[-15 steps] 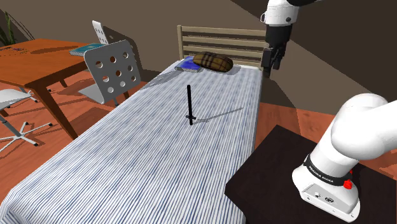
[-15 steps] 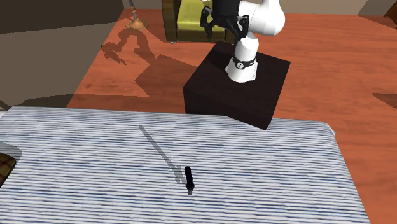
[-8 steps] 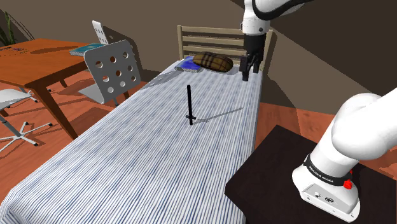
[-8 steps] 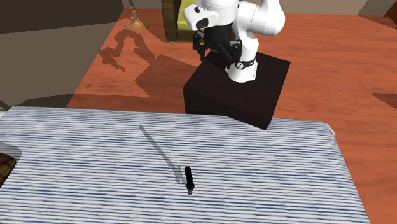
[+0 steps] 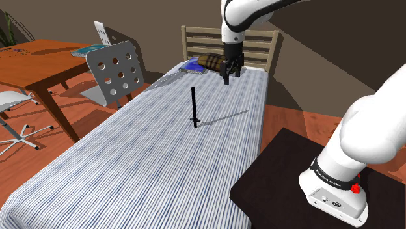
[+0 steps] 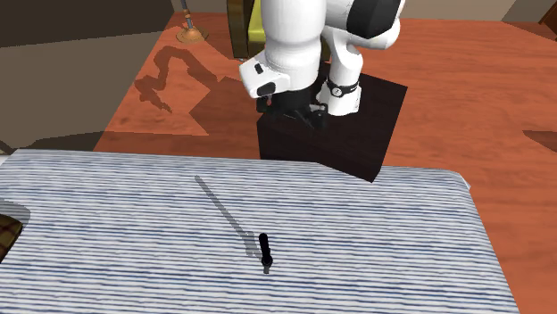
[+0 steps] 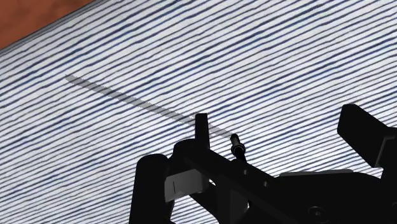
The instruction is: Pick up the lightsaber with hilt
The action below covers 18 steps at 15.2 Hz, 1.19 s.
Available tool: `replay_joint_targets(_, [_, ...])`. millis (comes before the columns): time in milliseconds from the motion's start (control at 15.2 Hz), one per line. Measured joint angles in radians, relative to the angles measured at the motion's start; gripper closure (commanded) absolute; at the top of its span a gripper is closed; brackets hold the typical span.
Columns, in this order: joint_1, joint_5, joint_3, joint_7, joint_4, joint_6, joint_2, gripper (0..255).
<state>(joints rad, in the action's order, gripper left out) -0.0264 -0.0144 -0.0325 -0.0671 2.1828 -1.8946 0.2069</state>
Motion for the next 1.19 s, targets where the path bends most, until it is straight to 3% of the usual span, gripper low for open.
replay_joint_targets(528, [-0.015, 0.013, 0.014, 0.013, -0.252, -0.067, -0.309, 0])
replay_joint_targets(1188, [-0.03, 0.019, 0.027, 0.028, -0.733, -0.005, -0.718, 0])
